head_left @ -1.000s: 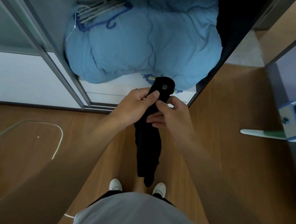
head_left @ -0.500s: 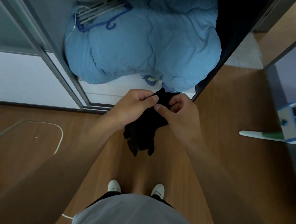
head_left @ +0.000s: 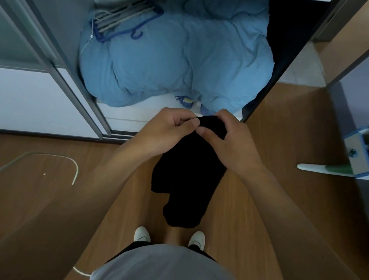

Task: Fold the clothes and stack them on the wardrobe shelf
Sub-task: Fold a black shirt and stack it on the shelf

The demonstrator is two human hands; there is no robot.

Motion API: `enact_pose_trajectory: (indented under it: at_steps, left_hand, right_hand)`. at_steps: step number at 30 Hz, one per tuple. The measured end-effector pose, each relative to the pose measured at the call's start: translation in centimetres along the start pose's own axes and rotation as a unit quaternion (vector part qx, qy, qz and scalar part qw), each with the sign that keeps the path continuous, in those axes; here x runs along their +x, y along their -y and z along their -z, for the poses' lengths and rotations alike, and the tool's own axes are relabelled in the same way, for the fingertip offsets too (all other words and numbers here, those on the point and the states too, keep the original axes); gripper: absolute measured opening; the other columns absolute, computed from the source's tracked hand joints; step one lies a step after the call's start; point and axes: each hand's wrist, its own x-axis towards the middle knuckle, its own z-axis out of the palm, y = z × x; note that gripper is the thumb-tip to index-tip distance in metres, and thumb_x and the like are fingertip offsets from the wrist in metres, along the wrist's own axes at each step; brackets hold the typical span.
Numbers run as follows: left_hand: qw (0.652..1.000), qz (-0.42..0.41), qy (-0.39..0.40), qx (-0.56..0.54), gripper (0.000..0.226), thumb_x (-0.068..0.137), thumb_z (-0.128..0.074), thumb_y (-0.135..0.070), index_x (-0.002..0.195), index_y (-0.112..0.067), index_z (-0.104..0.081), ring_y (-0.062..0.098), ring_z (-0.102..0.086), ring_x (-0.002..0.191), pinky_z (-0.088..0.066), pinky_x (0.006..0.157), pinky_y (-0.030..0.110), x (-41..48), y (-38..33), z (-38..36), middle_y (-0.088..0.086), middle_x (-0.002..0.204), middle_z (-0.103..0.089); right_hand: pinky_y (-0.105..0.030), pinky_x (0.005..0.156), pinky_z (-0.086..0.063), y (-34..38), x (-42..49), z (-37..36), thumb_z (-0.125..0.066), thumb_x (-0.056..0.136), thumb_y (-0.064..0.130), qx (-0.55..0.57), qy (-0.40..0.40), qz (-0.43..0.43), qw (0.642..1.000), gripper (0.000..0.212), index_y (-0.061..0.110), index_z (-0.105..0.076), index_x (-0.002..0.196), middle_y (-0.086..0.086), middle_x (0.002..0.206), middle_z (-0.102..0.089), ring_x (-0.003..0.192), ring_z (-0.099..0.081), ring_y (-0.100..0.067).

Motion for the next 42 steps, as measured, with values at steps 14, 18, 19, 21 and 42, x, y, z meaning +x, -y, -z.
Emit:
enact_pose_trajectory:
  at_steps: [14, 18, 19, 21, 42]
  left_hand:
    - [0.969, -0.120, -0.036, 0.212, 0.024, 0.091, -0.052, -0.019, 0.106, -0.026, -0.070, 0.001, -0.063, 0.096, -0.050, 0.088, 0.021, -1.5, 4.7, 0.5, -0.017, 0.099, -0.069]
    - [0.971, -0.063, -0.046, 0.227, 0.033, 0.082, -0.055, -0.050, 0.101, -0.027, -0.068, 0.002, -0.059, 0.091, -0.049, 0.082, 0.026, -1.3, 4.9, 0.1, -0.018, 0.092, -0.066]
    - [0.973, -0.047, -0.037, 0.225, 0.037, 0.080, -0.056, -0.055, 0.096, -0.024, -0.068, 0.005, -0.060, 0.089, -0.050, 0.080, 0.029, -1.1, 5.0, 0.1, -0.014, 0.090, -0.066]
    - [0.980, -0.022, 0.015, 0.199, 0.041, 0.078, -0.061, -0.053, 0.084, -0.013, -0.067, 0.014, -0.063, 0.082, -0.051, 0.074, 0.039, -0.7, 5.1, 0.1, 0.002, 0.087, -0.065]
    - [0.992, 0.101, -0.060, 0.049, 0.039, 0.102, -0.056, -0.019, 0.063, -0.021, -0.058, -0.001, -0.051, 0.052, -0.035, 0.051, 0.015, -3.4, 10.6, 1.9, -0.016, 0.055, -0.056]
  right_hand:
    - [-0.032, 0.085, -0.053, 1.3, -0.7, 0.5, -0.068, 0.093, 0.033, -0.006, 0.001, 0.006, 1.000, 0.013, 0.023, -0.070, 0.102, 0.010, 0.095, -0.071, 0.090, -0.064, -0.006]
    - [-0.036, 0.086, -0.052, 2.1, -0.3, 0.6, -0.066, 0.093, 0.037, -0.041, 0.009, -0.008, 0.999, 0.019, 0.023, -0.069, 0.106, 0.006, 0.098, -0.070, 0.093, -0.063, -0.010]
    - [-0.037, 0.087, -0.052, 2.3, -0.3, 0.6, -0.066, 0.093, 0.038, -0.053, 0.013, -0.009, 0.998, 0.022, 0.022, -0.068, 0.107, 0.005, 0.099, -0.070, 0.094, -0.063, -0.012]
    - [-0.039, 0.088, -0.051, 2.8, -0.2, 0.5, -0.064, 0.094, 0.039, -0.063, 0.015, -0.008, 0.998, 0.024, 0.020, -0.068, 0.108, 0.004, 0.101, -0.070, 0.096, -0.063, -0.013]
    - [-0.004, 0.095, -0.035, 2.9, -0.6, 2.1, -0.068, 0.093, 0.024, 0.039, 0.024, 0.021, 0.999, 0.021, 0.024, -0.067, 0.114, 0.019, 0.114, -0.065, 0.110, -0.055, 0.010]
